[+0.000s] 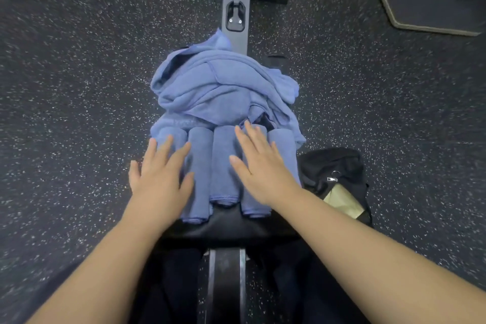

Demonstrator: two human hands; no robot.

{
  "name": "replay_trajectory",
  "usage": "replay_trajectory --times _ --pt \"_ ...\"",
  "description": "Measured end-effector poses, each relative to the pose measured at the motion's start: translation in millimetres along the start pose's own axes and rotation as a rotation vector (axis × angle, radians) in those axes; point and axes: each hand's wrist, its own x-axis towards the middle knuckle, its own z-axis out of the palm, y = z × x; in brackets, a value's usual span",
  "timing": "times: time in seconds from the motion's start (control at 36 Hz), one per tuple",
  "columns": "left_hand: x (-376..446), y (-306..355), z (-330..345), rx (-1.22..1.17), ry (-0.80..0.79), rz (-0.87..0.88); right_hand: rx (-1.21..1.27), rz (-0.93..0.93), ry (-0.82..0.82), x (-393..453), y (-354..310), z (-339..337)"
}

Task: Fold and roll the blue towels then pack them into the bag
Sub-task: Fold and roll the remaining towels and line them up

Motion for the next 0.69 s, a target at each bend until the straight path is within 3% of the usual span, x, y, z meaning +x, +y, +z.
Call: replay_trajectory --times 0.19,0.47,0.69 --pt "9 1 15 -0.069 -0.087 -0.133 -0.091 0.030 0.040 60 -22 -17" --pt "13 4 21 -0.109 -0.128 -0.108 -0.110 0.071 0.069 108 -30 -30" --pt "13 3 20 -0.110 -0.128 -0.106 0.065 -0.036 0.327 86 -34 -32"
